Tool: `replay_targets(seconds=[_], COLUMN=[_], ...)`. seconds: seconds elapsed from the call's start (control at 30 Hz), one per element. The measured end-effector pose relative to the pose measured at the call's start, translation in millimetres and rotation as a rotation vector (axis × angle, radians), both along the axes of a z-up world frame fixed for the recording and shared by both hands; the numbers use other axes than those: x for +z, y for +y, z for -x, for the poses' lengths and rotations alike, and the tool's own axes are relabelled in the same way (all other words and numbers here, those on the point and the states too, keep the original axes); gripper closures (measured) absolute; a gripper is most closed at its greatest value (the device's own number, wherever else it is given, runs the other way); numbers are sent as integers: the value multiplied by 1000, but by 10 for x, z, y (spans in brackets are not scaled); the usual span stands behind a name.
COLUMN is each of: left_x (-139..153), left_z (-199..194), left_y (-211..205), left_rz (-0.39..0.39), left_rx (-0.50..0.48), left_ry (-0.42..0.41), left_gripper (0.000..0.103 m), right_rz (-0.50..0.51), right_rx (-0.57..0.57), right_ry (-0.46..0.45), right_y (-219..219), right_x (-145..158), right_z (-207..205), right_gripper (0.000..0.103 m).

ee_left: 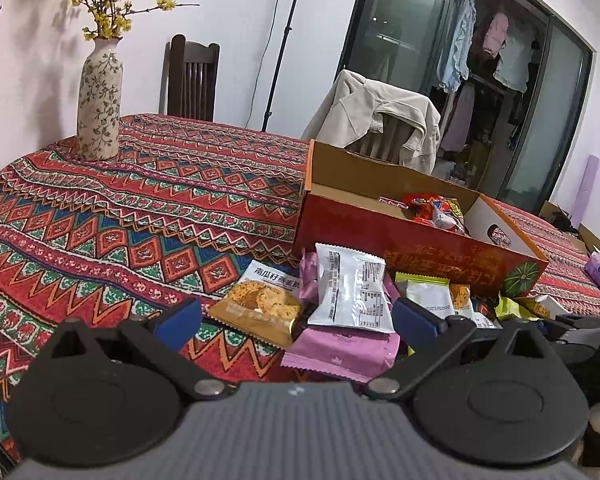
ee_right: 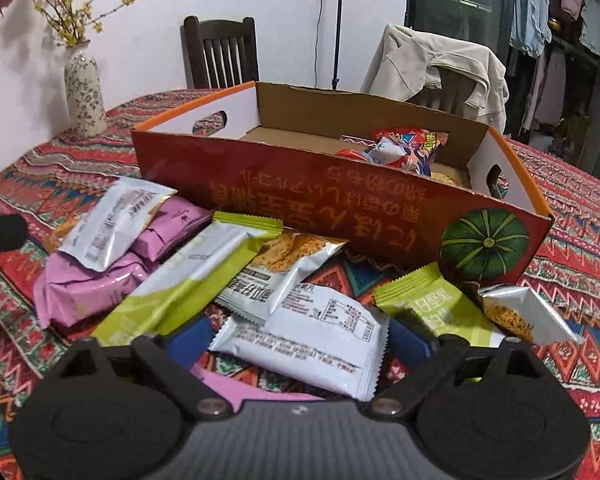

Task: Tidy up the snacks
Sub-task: 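Grasp a white snack packet with right gripper while left gripper grasps another white packet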

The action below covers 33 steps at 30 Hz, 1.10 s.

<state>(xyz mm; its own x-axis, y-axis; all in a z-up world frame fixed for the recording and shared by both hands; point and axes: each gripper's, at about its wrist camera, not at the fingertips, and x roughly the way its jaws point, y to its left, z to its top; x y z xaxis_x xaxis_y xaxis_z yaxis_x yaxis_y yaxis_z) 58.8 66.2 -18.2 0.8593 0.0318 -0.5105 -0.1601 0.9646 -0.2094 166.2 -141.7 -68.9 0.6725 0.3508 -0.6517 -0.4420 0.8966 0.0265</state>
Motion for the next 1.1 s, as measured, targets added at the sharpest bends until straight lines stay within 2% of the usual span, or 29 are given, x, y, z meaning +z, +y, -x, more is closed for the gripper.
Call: replay_targets(seconds=[0.07, 0.17, 0.37, 0.63, 0.87, 1.1], left_x=[-4, -11, -20, -14, 60, 138], left_z=[-1, 4, -7, -46, -158, -408], left_y=[10, 25, 12, -51, -137, -291], left_rz=[1, 4, 8, -12, -44, -81], left_rx=[2, 8, 6, -1, -9, -31], left_ry=[1, 4, 12, 18, 11, 16], left_gripper=[0, 0, 0, 0, 0, 0], right_rz=[-10, -26, -11, -53, -104, -182], right_rx=[-3, -7, -22, -68, -122, -146], right_ry=[-5, -14, -80, -146, -190, -229], right_y=[-26, -88, -161, -369, -573, -580], right_x=[-7, 9, 43, 174, 307, 391], right_z=[44, 106, 281, 380, 310, 114], right_gripper=[17, 31, 33, 33, 33, 33])
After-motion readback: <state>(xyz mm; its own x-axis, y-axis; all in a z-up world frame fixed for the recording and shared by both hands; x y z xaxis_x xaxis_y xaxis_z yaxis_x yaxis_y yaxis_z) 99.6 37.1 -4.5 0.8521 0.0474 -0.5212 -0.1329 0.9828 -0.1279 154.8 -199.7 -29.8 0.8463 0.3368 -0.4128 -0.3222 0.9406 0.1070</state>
